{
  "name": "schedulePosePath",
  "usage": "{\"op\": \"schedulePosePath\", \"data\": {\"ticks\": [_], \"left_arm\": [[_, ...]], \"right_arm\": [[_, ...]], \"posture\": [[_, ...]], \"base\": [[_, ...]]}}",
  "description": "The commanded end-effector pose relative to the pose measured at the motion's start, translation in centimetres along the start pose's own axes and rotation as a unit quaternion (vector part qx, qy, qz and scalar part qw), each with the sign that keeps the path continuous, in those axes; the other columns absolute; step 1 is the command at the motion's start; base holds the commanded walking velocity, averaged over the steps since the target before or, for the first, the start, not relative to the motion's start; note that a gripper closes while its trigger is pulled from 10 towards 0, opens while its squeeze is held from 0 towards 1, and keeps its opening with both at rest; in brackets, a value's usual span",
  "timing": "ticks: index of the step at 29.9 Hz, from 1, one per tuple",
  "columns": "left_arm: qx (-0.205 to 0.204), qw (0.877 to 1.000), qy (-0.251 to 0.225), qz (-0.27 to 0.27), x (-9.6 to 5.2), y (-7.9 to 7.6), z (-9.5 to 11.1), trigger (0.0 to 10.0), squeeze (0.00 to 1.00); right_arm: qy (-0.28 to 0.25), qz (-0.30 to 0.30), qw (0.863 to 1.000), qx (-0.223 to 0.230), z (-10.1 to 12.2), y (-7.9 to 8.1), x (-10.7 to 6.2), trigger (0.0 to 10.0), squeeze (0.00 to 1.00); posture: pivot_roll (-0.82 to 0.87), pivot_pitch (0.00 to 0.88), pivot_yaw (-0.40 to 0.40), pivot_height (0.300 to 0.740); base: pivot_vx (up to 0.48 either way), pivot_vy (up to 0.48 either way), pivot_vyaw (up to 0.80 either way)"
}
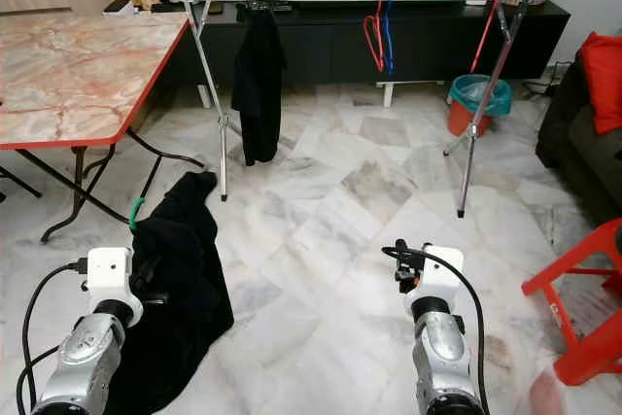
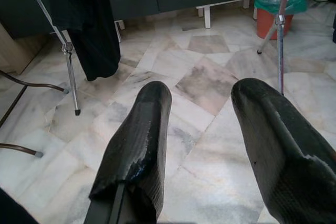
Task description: Hang hanger
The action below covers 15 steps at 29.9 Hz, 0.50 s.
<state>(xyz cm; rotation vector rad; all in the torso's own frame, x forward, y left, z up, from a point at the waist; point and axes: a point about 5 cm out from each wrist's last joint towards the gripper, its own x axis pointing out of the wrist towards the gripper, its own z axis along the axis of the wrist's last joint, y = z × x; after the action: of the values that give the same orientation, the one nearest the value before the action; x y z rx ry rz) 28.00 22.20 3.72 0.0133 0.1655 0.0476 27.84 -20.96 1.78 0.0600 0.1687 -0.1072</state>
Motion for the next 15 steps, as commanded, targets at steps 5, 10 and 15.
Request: {"op": "schedulePosePath", "data": {"ticks": [5, 10, 15], "left_arm": [[-0.014, 1.0, -0.019, 0.008, 0.6, 0.2, 0.6, 10.0, 0.0], [-0.021, 1.0, -0.01, 0.0, -0.9, -0.5, -0.9, 10.0, 0.0], [-0.02, 1.0, -0.01, -0.001, -2.0, -0.8, -1.9, 10.0, 0.0]], "right_arm": [[-0.009, -0.009, 1.0, -0.003, 0.7, -0.2, 0.5, 10.0, 0.0], [0.0, -0.009, 1.0, -0.006, -0.2, -0.7, -0.4, 10.0, 0.0], [0.014, -0.021, 1.0, -0.008, -1.1, -1.6, -1.3, 10.0, 0.0]], "posture": [[-0.1, 0.0, 0.071, 0.74], [-0.08, 0.0, 0.033, 0.74], [-0.06, 0.0, 0.011, 0.74]], "base": [[0.0, 0.0, 0.0], [0.0, 0.0, 0.0], [0.0, 0.0, 0.0]]}}
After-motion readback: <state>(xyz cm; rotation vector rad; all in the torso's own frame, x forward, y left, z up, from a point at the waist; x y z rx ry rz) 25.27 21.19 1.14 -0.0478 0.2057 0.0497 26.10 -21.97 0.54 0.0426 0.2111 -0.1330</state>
